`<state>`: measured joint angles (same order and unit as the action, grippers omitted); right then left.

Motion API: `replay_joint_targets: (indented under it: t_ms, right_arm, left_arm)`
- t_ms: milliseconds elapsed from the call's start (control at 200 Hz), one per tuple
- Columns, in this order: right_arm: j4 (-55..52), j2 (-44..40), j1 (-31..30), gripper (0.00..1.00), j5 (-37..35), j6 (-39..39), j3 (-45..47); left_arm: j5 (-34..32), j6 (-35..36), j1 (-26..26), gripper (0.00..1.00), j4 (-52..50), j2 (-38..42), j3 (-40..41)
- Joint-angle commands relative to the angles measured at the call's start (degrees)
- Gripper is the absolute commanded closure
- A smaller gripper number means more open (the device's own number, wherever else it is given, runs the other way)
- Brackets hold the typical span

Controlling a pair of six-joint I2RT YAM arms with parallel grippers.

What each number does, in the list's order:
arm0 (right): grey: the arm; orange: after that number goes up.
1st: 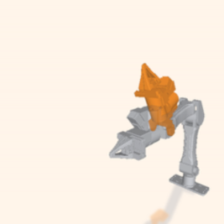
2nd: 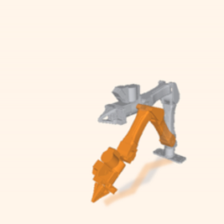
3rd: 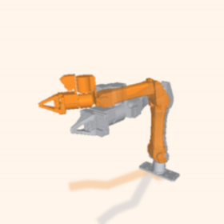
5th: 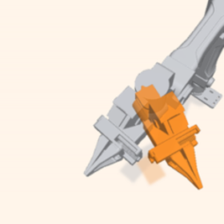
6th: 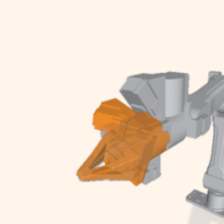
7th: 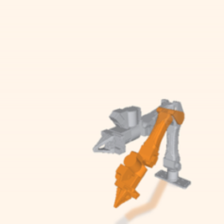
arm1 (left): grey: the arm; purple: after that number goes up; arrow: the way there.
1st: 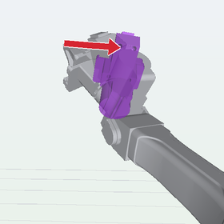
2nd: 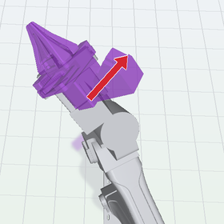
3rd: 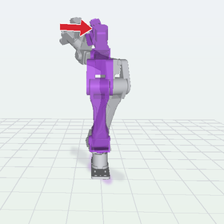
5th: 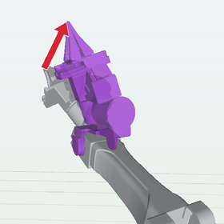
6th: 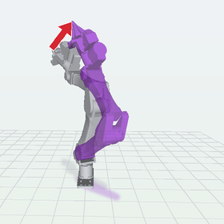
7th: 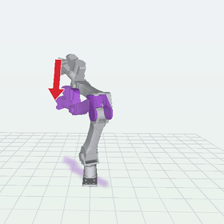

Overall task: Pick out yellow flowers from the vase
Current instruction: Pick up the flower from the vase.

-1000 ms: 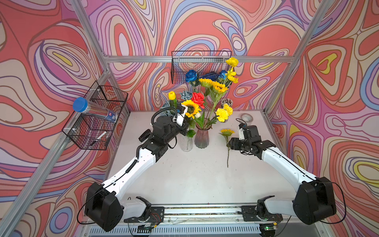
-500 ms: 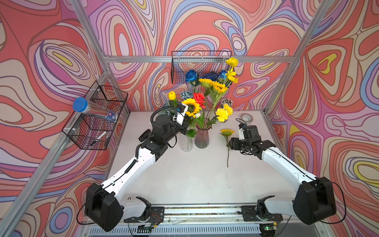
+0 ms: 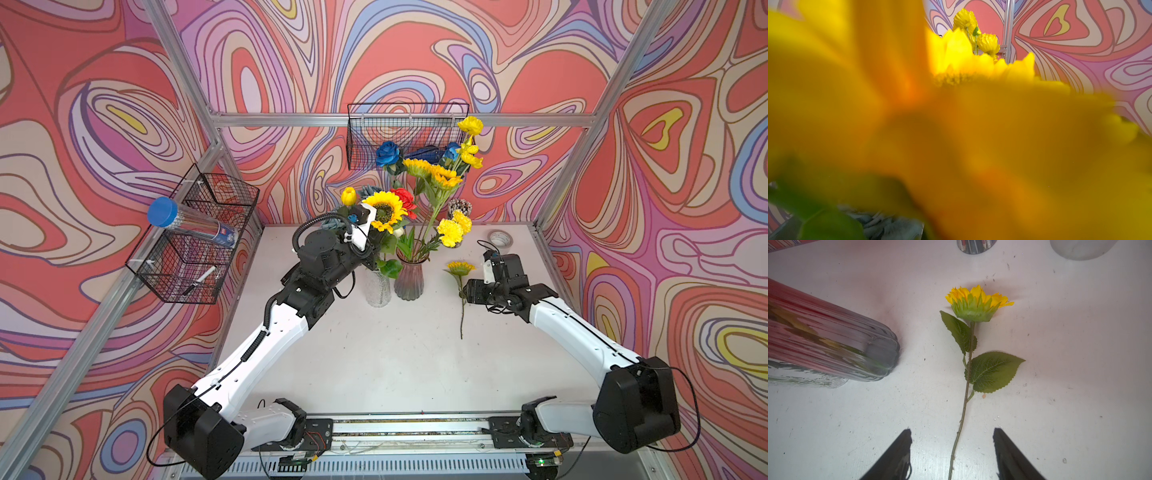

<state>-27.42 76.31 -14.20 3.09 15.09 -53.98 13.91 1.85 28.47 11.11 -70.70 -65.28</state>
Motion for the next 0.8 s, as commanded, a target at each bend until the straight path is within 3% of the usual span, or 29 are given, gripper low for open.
replay_joint_targets:
  t_ms: [0,461,641,796]
  right_arm:
    - [0.5,0.2,0.3,0.34,0.4,-0.2,0.3]
    - [0.3,-0.5,0.3,0.33,0.0,-0.2,0.7]
    - [0.4,-0.6,0.3,0.33,0.0,-0.2,0.9]
    - [0.5,-0.5,0.3,0.33,0.4,-0.1,1.1]
  left_arm:
    - [1.4,-0.5,0.2,0.92,1.8,0.1,-2.0]
    - [0.7,0.0,0.1,0.9,2.9,-3.7,0.3]
    - [0.3,0.1,0.2,0.82,3.2,-3.6,0.8]
    - [0.1,-0.2,0.1,0.64,3.6,-3.7,0.2]
